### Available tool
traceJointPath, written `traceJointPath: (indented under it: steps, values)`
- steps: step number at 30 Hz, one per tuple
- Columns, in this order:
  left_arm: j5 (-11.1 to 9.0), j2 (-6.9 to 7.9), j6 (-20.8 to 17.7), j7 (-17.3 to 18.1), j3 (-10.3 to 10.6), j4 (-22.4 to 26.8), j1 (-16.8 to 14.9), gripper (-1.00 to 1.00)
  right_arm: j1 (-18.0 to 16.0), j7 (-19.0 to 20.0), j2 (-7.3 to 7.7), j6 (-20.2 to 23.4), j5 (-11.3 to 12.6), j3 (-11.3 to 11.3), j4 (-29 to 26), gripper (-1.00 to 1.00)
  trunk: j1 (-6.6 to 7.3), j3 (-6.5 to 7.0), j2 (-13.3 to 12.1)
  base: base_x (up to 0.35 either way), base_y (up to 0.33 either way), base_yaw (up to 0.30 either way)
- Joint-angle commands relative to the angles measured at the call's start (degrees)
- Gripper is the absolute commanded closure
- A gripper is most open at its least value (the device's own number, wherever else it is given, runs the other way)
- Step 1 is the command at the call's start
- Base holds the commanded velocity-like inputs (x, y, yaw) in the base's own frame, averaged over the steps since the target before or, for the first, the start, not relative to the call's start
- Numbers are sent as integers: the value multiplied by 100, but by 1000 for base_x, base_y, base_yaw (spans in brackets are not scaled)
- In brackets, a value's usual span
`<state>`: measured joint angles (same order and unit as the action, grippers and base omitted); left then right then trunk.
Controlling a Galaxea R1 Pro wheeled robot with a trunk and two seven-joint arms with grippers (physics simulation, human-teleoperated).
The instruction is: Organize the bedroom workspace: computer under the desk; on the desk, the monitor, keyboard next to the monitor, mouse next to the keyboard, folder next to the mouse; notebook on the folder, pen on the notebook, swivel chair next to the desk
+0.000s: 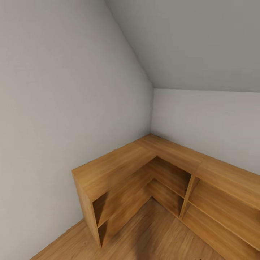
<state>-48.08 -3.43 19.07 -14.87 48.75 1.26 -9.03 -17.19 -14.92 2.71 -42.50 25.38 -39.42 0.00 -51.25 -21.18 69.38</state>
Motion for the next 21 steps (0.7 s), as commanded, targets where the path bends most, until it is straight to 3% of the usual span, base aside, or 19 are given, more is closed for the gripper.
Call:
traceJointPath:
  steps: [1,21]
  values:
    - [-26,0,9,-33,48,4,-2,-100,-3,-32,0,-4,18,-49,0,-100,0,0,4,0,0,-223]
    - [-26,0,9,-33,49,5,-2,-100,-3,-29,1,5,10,-49,0,-100,0,124,4,0,0,-200]
